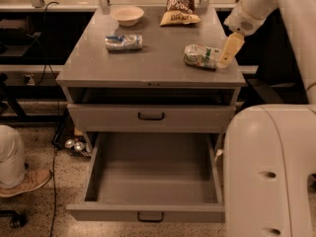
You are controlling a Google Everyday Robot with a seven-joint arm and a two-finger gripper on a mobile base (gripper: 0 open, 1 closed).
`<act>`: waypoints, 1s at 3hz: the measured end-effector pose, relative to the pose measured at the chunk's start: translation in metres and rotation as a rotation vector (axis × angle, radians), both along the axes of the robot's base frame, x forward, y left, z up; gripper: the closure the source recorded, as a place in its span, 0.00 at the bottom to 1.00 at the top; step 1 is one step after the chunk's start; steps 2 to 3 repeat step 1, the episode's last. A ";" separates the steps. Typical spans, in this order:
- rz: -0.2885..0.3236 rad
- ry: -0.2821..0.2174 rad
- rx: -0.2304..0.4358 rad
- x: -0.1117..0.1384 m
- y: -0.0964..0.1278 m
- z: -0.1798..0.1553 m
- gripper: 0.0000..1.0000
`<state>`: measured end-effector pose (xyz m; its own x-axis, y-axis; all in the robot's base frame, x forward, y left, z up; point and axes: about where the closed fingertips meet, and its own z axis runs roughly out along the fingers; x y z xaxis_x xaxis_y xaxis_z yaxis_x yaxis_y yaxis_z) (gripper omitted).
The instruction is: Pick 7up can from middle drawer and place on counter
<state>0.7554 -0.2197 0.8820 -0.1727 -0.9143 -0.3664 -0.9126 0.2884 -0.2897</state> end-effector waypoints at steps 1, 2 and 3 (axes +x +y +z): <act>-0.075 -0.068 0.045 -0.023 -0.046 0.022 0.00; -0.075 -0.068 0.045 -0.023 -0.046 0.022 0.00; -0.075 -0.068 0.045 -0.023 -0.046 0.022 0.00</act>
Offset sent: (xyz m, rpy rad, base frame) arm 0.0000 0.0000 0.0000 0.0000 0.0000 0.0000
